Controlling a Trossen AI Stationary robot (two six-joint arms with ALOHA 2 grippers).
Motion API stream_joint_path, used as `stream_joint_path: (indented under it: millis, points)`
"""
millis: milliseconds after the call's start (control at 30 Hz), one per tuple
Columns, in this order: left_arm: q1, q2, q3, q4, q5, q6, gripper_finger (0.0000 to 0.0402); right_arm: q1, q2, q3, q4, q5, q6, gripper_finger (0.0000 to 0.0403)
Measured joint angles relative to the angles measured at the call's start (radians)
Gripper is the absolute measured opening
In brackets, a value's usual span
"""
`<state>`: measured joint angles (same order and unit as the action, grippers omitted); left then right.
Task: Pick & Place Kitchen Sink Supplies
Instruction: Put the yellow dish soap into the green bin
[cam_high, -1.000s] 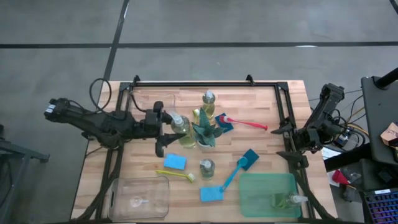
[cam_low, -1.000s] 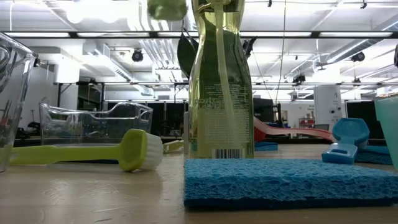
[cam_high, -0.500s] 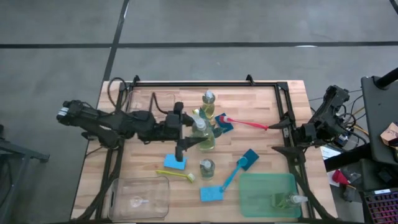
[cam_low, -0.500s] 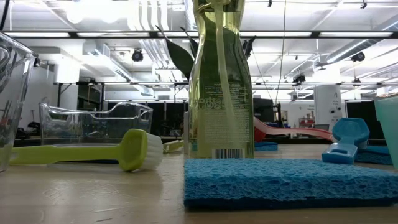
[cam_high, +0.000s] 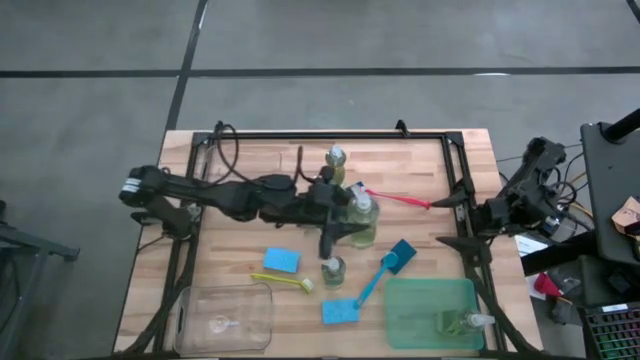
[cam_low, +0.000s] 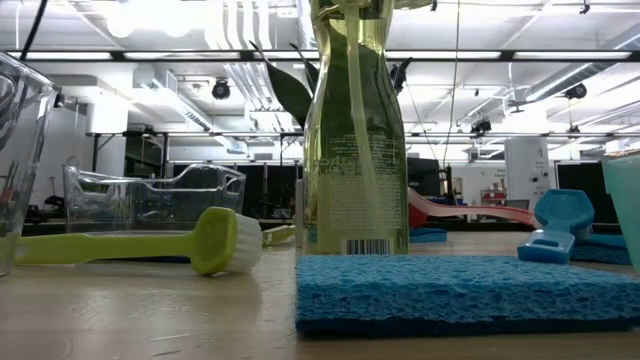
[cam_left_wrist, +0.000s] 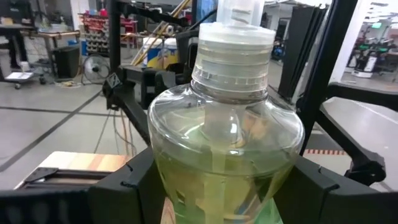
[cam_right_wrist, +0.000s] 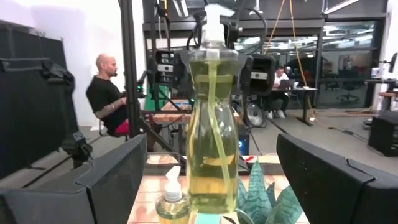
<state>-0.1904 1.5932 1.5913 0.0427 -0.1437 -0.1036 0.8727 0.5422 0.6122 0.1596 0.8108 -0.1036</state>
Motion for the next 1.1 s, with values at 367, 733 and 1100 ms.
stream_joint_path:
  millis: [367, 733, 1100]
  points:
    - [0.006, 0.105, 0.077, 0.024, 0.074, 0.002, 0.0230, -0.077, 0.096, 0.041, -0.022, -0.009, 0.087, 0.0352]
    - [0.009, 0.145, 0.077, 0.104, 0.067, 0.017, 0.0230, -0.204, 0.232, 0.042, -0.007, -0.064, 0.209, 0.0352]
    - [0.008, 0.153, 0.075, 0.087, 0.074, 0.022, 0.0230, -0.298, 0.335, 0.105, 0.011, -0.226, 0.221, 0.0352]
